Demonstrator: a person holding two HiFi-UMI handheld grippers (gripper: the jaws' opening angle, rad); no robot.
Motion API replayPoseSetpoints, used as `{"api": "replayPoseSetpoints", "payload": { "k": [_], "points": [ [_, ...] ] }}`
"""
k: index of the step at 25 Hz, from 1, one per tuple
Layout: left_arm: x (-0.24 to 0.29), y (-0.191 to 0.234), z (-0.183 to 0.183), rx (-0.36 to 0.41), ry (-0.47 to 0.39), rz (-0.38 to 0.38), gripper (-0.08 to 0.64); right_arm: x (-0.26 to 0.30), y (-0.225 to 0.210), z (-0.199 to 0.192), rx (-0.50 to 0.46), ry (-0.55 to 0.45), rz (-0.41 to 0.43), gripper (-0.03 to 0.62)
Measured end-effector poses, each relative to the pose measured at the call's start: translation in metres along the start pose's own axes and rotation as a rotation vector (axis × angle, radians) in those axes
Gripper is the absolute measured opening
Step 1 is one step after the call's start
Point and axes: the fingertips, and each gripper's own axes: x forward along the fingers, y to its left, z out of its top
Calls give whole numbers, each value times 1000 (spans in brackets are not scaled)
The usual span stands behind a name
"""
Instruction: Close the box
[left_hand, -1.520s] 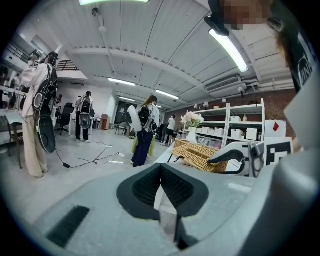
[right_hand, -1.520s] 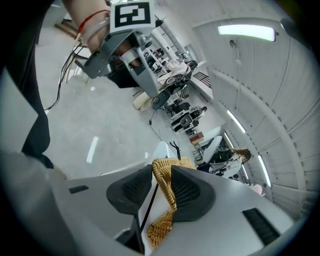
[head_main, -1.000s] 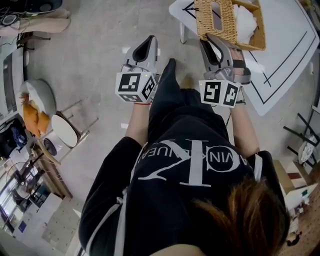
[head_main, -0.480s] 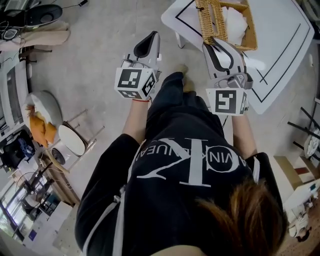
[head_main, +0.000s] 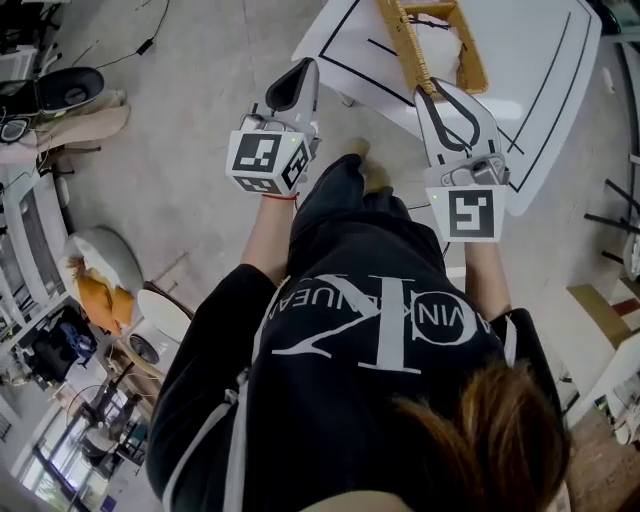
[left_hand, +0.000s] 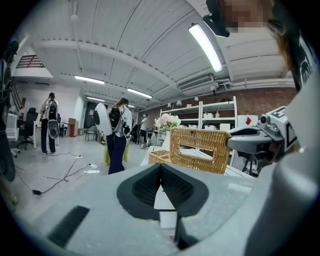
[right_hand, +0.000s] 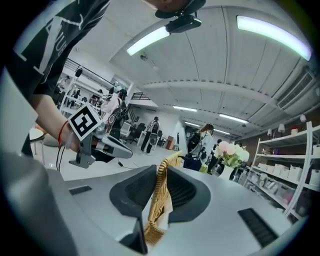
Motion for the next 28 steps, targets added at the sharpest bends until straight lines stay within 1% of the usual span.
{"api": "replayPoseSetpoints", "payload": {
  "k": [2,7,12,18,25,28],
  "points": [
    [11,-4,3,6,2,-24,11,-2,-10,-2,37,-10,-21,66],
    [29,-9,9,19,7,-86,11,-8,-28,-5,199,-48,-79,66],
    [47,-8,15,19,12,-118,11,-8,-41,-11,287,-42,-107,71],
    [71,-18,15,27,19,-167,11,-13,-58,-32,443,-40,-145,77],
    [92,-33,16,34,29,-213,11,-19,-79,-62,692,-56,-177,84],
    [95,-38,16,36,31,-224,11,-23,-81,-73,746,-54,-187,89]
  ]
}}
